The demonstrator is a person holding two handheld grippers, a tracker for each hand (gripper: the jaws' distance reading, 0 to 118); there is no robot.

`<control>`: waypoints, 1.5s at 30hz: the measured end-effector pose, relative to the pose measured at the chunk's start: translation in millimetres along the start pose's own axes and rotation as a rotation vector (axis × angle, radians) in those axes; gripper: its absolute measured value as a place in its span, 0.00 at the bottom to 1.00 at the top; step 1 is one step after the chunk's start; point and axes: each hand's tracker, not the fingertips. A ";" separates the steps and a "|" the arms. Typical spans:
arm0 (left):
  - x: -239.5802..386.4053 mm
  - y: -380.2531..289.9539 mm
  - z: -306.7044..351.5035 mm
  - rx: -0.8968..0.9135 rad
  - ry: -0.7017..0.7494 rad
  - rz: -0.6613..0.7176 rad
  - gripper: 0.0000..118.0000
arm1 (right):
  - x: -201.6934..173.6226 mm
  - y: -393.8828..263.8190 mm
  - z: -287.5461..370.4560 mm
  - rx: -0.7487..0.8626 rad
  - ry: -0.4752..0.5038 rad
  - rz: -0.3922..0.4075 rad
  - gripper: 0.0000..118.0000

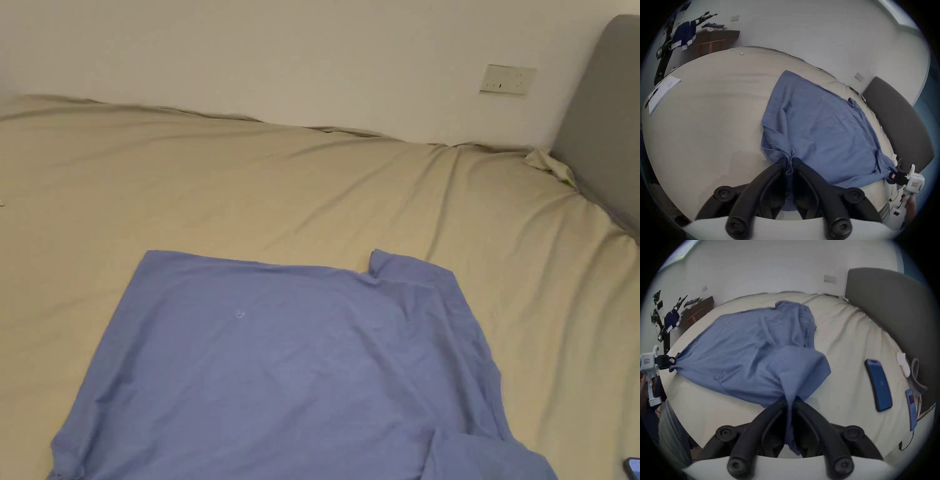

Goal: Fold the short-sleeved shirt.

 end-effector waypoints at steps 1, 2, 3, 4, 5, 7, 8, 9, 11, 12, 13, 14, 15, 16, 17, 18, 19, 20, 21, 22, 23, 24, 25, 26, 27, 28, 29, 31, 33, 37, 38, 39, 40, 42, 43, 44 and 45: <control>1.3 3.5 2.9 -0.002 -0.012 0.007 0.06 | -1.4 4.9 5.4 0.031 -0.001 0.007 0.05; 3.6 6.5 5.7 0.004 -0.009 0.002 0.06 | -2.2 11.2 10.3 0.058 -0.007 -0.002 0.05; 6.1 10.9 8.2 0.014 -0.011 0.004 0.06 | -2.1 18.5 14.1 0.065 0.009 -0.006 0.05; 8.2 17.8 9.9 0.023 -0.012 0.005 0.06 | -2.6 28.0 17.1 0.071 0.008 -0.007 0.05; 10.3 24.1 11.6 0.044 -0.020 0.005 0.06 | -2.9 37.3 18.5 0.093 0.007 -0.005 0.05; 14.9 42.2 9.8 0.046 -0.038 0.028 0.06 | 1.5 59.9 12.9 0.089 0.014 0.004 0.05; 14.9 53.0 5.6 0.051 -0.051 0.033 0.06 | 4.5 71.2 8.5 0.095 0.026 0.009 0.05; 17.3 64.7 1.0 0.052 -0.054 0.026 0.06 | 7.4 84.4 1.8 0.103 0.033 0.017 0.05; 23.8 88.9 -11.0 0.052 -0.051 0.011 0.06 | 15.6 108.0 -16.5 0.112 0.045 0.032 0.05; 23.7 104.0 -21.0 0.045 -0.044 0.005 0.06 | 18.5 121.5 -28.2 0.103 0.039 0.027 0.05; 24.3 116.8 -29.9 0.036 -0.052 0.002 0.06 | 21.7 132.8 -39.3 0.088 0.047 0.029 0.05; 26.6 127.1 -38.5 0.033 -0.048 0.004 0.06 | 23.8 141.5 -50.3 0.081 0.056 0.027 0.05; 30.1 136.9 -49.7 0.011 -0.032 -0.017 0.06 | 25.7 148.5 -63.1 0.082 0.056 0.029 0.05; 29.4 146.0 -64.1 -0.024 -0.026 -0.021 0.06 | 27.1 156.0 -78.4 0.044 0.077 0.044 0.05; 31.0 150.7 -73.6 -0.018 0.006 -0.019 0.06 | 26.4 160.3 -90.6 0.002 0.049 0.040 0.05; 31.3 154.9 -87.1 -0.043 -0.001 -0.031 0.06 | 25.2 162.9 -102.8 -0.005 0.036 0.045 0.05; 30.6 158.9 -99.1 -0.086 -0.006 -0.029 0.06 | 26.6 163.0 -114.9 -0.030 0.056 0.034 0.05; 29.3 159.7 -107.7 -0.066 0.027 -0.019 0.12 | 26.7 162.4 -123.7 -0.035 0.040 0.007 0.06; 27.1 159.6 -115.3 -0.061 0.020 -0.020 0.22 | 27.0 160.5 -131.7 -0.023 0.038 -0.008 0.14; 25.7 161.3 -120.1 -0.053 0.051 -0.019 0.39 | 28.4 158.6 -137.0 -0.012 0.022 -0.041 0.32; 25.3 162.0 -119.1 -0.019 0.113 -0.020 0.82 | 30.5 156.8 -139.1 -0.002 -0.008 -0.062 0.61; 23.9 161.1 -115.4 0.004 0.121 -0.027 0.86 | 31.2 156.6 -135.4 0.006 -0.030 -0.078 0.67; 20.4 159.9 -107.2 0.010 0.120 -0.020 0.86 | 32.5 154.9 -127.4 0.037 0.007 -0.102 0.67; 18.0 157.4 -93.3 0.067 0.093 -0.006 0.86 | 32.6 152.5 -115.9 0.091 0.032 -0.121 0.69; 16.5 153.4 -79.3 0.117 0.045 -0.014 0.86 | 29.8 149.4 -101.7 0.142 0.043 -0.123 0.71; 13.8 146.4 -63.2 0.166 0.018 -0.031 0.86 | 26.2 145.3 -86.3 0.192 0.049 -0.112 0.72; 14.9 138.0 -46.8 0.203 0.031 -0.058 0.86 | 21.9 140.9 -70.9 0.230 0.049 -0.106 0.72; 19.0 112.0 -14.5 0.260 0.055 -0.125 0.86 | 9.9 127.6 -37.0 0.304 0.058 -0.082 0.71; 19.5 77.4 14.2 0.329 0.070 -0.200 0.85 | -3.3 109.2 -6.9 0.348 0.049 -0.051 0.71; 22.8 9.6 45.0 0.399 0.176 -0.305 0.17 | -35.5 63.3 27.2 0.355 -0.017 0.001 0.26; 24.6 -1.5 47.7 0.398 0.205 -0.312 0.00 | -41.5 53.9 28.7 0.352 -0.029 0.009 0.04; 25.9 -12.5 52.2 0.393 0.205 -0.304 0.00 | -46.1 44.4 28.6 0.350 -0.034 0.005 0.04; 24.5 -14.9 52.4 0.369 0.187 -0.300 0.00 | -47.6 39.3 29.8 0.315 -0.001 0.000 0.04; 25.9 -17.3 47.8 0.330 0.165 -0.300 0.00 | -51.0 34.3 29.2 0.280 0.028 -0.019 0.04; 26.5 -15.8 43.4 0.329 0.172 -0.318 0.00 | -50.9 33.8 27.7 0.276 0.027 -0.016 0.04; 25.9 -8.0 37.4 0.321 0.154 -0.345 0.00 | -49.5 35.0 27.5 0.274 0.035 -0.015 0.04; 25.3 0.0 28.5 0.316 0.150 -0.353 0.00 | -48.6 36.2 27.6 0.276 0.036 -0.019 0.04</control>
